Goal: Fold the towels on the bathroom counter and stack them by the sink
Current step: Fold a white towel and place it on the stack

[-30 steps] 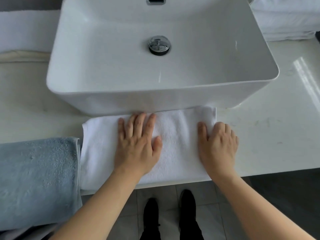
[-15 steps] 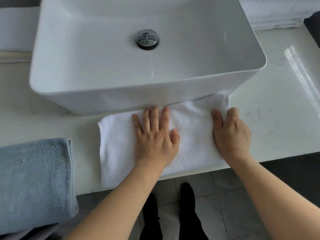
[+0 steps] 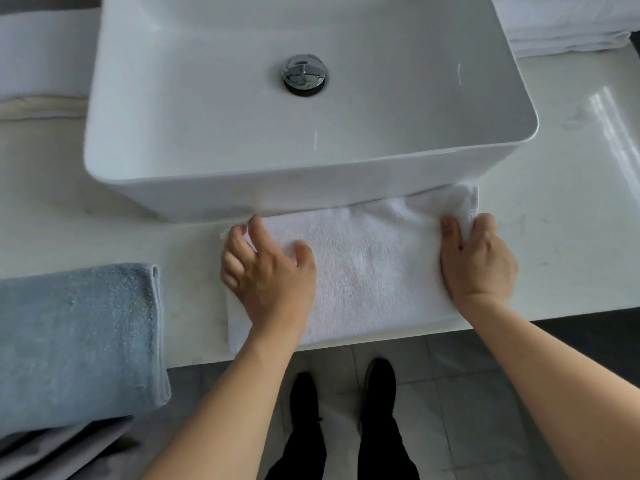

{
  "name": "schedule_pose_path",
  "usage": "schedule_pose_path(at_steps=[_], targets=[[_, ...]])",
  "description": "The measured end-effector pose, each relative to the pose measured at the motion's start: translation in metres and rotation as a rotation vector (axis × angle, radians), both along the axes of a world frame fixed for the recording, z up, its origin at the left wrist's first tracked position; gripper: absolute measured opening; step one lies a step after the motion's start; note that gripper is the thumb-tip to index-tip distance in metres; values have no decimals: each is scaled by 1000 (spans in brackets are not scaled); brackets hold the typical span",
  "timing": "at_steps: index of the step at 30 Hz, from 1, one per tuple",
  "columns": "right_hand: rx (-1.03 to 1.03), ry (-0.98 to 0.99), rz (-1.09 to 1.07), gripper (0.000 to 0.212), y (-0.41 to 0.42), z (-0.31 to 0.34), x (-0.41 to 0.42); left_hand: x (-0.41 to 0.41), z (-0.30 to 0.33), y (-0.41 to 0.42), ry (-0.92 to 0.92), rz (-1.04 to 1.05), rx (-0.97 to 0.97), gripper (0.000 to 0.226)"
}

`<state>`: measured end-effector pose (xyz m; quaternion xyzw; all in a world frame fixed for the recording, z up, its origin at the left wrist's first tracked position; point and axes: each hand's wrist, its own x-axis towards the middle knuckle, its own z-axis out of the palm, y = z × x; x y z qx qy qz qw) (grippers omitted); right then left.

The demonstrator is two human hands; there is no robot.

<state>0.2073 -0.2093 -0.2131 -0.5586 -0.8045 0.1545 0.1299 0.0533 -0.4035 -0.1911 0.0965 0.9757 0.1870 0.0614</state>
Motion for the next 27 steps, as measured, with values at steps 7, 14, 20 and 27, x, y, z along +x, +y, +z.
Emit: schedule_pose_path(at_steps=[7, 14, 20, 27], targets=[[-40, 1, -9, 45, 1, 3, 1, -6, 9, 1, -276, 442, 80, 85], [-31, -8, -5, 45, 2, 3, 0, 12, 3, 19, -73, 278, 37, 46], [-19, -18, 13, 44, 2, 2, -1, 15, -6, 29, 52, 268, -6, 43], [-127, -30, 49, 43, 3, 13, -2, 14, -4, 30, 75, 241, -14, 40]])
